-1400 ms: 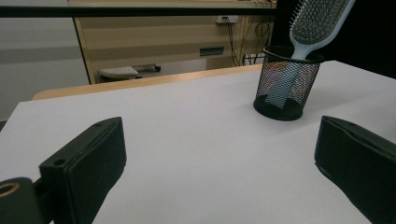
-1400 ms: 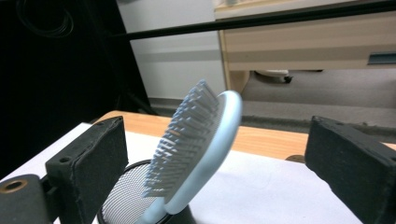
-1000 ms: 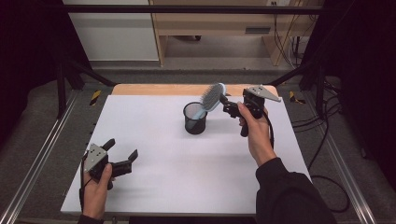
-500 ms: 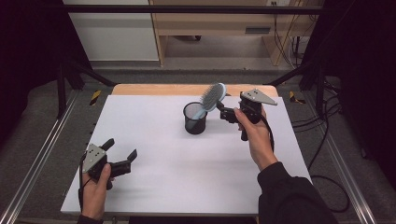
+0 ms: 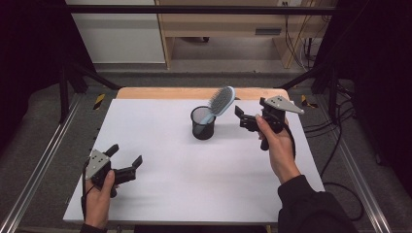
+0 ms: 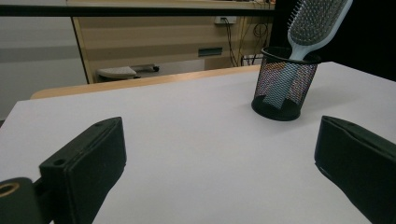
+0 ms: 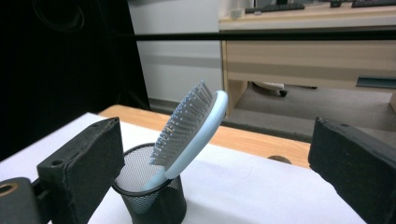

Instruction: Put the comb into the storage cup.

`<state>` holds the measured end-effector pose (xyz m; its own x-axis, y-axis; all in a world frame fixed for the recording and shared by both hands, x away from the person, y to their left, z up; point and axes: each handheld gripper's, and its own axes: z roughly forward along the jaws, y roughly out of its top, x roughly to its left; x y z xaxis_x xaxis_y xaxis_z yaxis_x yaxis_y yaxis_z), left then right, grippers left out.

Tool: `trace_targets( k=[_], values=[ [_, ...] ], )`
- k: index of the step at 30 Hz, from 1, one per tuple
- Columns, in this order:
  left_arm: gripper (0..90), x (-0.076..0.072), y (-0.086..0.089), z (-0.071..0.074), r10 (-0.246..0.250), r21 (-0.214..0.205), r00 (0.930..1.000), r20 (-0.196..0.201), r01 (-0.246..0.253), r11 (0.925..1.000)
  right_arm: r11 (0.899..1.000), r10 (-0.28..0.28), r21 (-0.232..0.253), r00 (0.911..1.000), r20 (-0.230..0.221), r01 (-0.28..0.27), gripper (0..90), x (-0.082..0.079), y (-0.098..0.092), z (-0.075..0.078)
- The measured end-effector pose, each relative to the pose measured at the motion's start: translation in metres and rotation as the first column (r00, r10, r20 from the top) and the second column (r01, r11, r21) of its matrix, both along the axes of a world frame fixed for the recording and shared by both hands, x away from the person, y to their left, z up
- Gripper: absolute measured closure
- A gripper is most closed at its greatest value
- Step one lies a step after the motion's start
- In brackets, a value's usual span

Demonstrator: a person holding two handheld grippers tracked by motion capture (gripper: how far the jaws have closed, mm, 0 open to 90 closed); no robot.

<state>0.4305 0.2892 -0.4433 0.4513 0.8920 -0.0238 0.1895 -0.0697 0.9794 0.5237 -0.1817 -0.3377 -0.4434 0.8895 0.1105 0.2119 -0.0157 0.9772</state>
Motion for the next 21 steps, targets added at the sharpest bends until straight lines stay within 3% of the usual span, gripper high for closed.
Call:
trace_targets(
  k=[8, 15, 21],
  values=[
    [2.3, 0.000, 0.001, 0.000, 0.001, -0.005, 1.0000, -0.002, -0.001, 1.0000, 1.000, 0.003, -0.016, 0.9998, 0.021, -0.003, 3.6, -0.012, -0.012, 0.003],
    [2.3, 0.000, 0.004, 0.000, 0.011, -0.011, 0.9999, -0.003, -0.011, 0.9999, 1.000, 0.003, -0.031, 0.9999, 0.016, -0.003, 3.3, -0.023, -0.024, -0.003],
    [2.3, -0.001, 0.010, 0.001, 0.025, -0.033, 0.9997, 0.001, -0.025, 0.9991, 1.000, -0.015, -0.015, 0.9998, 0.010, 0.015, 3.3, -0.031, -0.039, -0.010]
  ],
)
